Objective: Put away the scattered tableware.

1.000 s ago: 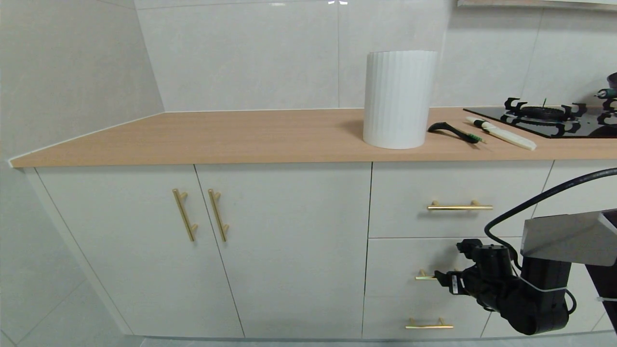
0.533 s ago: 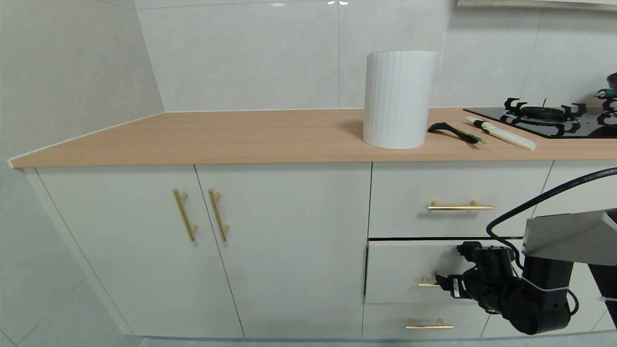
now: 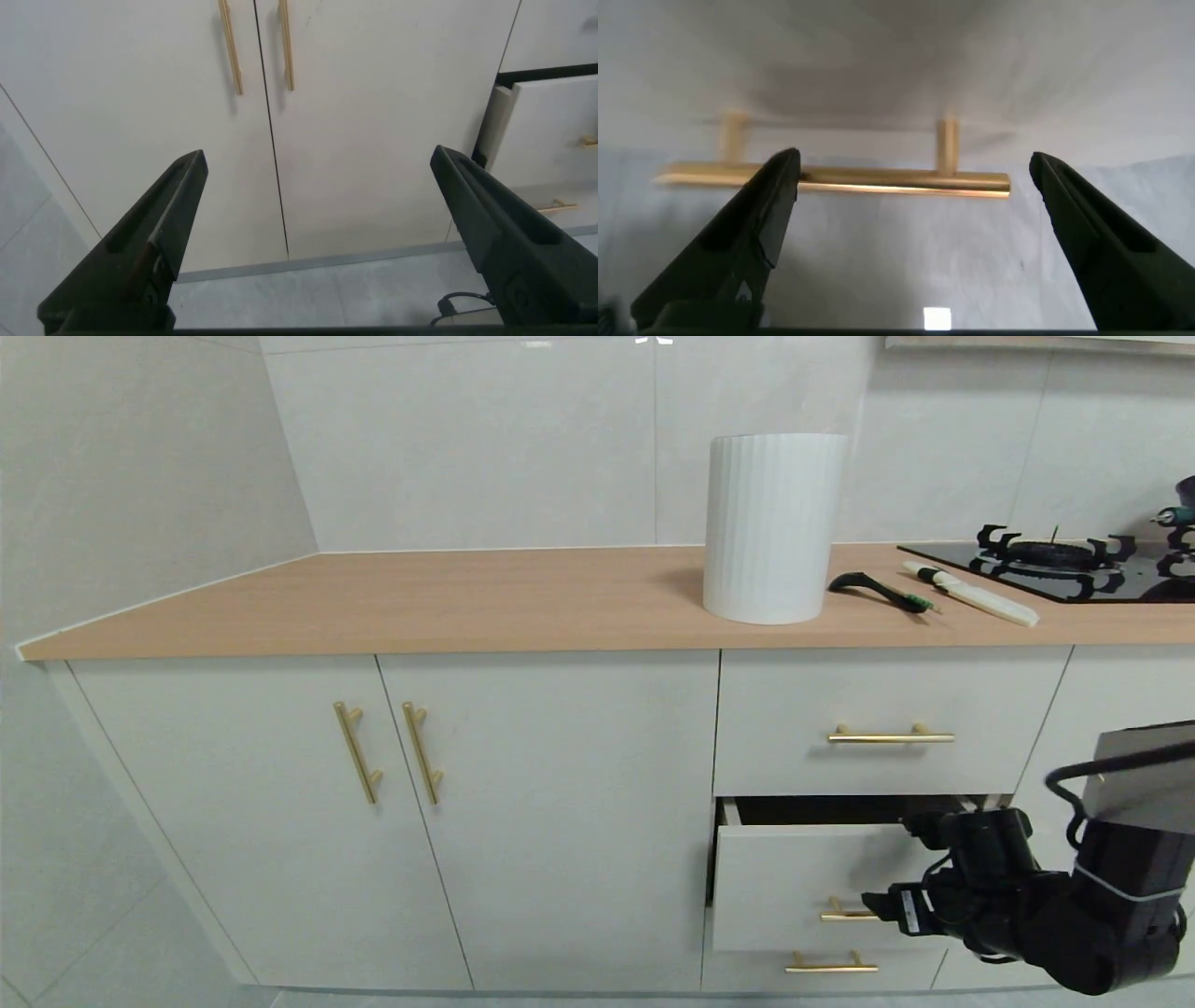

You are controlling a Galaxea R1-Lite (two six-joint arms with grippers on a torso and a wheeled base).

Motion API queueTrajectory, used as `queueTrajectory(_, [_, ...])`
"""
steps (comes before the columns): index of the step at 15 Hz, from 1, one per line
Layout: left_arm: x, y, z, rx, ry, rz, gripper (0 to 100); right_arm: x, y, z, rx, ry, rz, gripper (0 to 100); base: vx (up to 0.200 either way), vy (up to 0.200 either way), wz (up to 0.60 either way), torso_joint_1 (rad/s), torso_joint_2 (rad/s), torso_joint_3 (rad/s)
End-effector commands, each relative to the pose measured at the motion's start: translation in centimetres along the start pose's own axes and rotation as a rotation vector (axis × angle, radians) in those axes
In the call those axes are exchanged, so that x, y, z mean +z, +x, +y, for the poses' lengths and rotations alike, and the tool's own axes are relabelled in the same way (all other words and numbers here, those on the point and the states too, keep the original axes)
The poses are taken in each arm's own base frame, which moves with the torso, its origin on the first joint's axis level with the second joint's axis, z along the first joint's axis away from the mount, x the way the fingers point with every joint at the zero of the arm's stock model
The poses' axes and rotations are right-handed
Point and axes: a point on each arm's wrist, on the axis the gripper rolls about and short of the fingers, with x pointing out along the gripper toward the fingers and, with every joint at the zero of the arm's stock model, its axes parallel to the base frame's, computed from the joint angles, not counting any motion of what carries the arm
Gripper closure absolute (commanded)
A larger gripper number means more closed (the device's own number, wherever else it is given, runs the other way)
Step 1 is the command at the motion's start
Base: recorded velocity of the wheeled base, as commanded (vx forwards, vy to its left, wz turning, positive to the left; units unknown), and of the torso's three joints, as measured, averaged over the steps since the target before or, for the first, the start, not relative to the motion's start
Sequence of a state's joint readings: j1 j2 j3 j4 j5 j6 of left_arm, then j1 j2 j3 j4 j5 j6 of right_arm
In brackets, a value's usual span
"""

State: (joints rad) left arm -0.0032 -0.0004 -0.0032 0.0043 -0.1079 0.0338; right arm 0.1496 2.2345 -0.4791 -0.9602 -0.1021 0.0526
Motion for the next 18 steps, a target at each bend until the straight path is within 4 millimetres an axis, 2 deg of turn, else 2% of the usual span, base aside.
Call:
queueTrajectory(1, [0.0, 0.0, 0.0, -0.001, 0.0, 0.001, 0, 4.7, -9.7, 1.3, 0.071, -0.03, -0.17, 0, 0.0, 0.0, 0.0, 0.0, 0.0, 0.0])
queueTrajectory(2, [0.0, 0.0, 0.0, -0.001, 0.0, 0.001, 0, 6.1, -11.7, 1.4, 0.08, -0.027, -0.231, 0, 0.0, 0.0, 0.0, 0.0, 0.0, 0.0])
queueTrajectory(3, [0.0, 0.0, 0.0, 0.001, 0.0, 0.001, 0, 7.0, -12.9, 1.3, 0.083, -0.024, -0.261, 0, 0.0, 0.0, 0.0, 0.0, 0.0, 0.0])
queueTrajectory(5, [0.0, 0.0, 0.0, 0.001, 0.0, 0.001, 0, 7.7, -13.2, 1.3, 0.082, -0.019, -0.27, 0, 0.0, 0.0, 0.0, 0.0, 0.0, 0.0])
queueTrajectory(9, [0.0, 0.0, 0.0, -0.001, 0.0, 0.001, 0, 6.6, -8.3, 1.7, 0.049, 0.004, -0.218, 0, 0.0, 0.0, 0.0, 0.0, 0.0, 0.0])
queueTrajectory(10, [0.0, 0.0, 0.0, 0.001, -0.002, 0.001, 0, 5.9, -5.8, 2.0, 0.011, 0.007, -0.215, 0, 0.0, 0.0, 0.0, 0.0, 0.0, 0.0])
queueTrajectory(12, [0.0, 0.0, 0.0, -0.001, 0.0, -0.001, 0, 5.2, -3.1, 2.3, -0.017, 0.038, -0.251, 0, 0.0, 0.0, 0.0, 0.0, 0.0, 0.0])
queueTrajectory(14, [0.0, 0.0, 0.0, -0.001, 0.0, 0.001, 0, 4.6, -1.3, 2.4, -0.019, 0.05, -0.281, 0, 0.0, 0.0, 0.0, 0.0, 0.0, 0.0])
queueTrajectory(18, [0.0, 0.0, 0.0, -0.001, 0.0, 0.001, 0, 4.1, -0.7, 2.2, -0.029, 0.047, -0.257, 0, 0.0, 0.0, 0.0, 0.0, 0.0, 0.0])
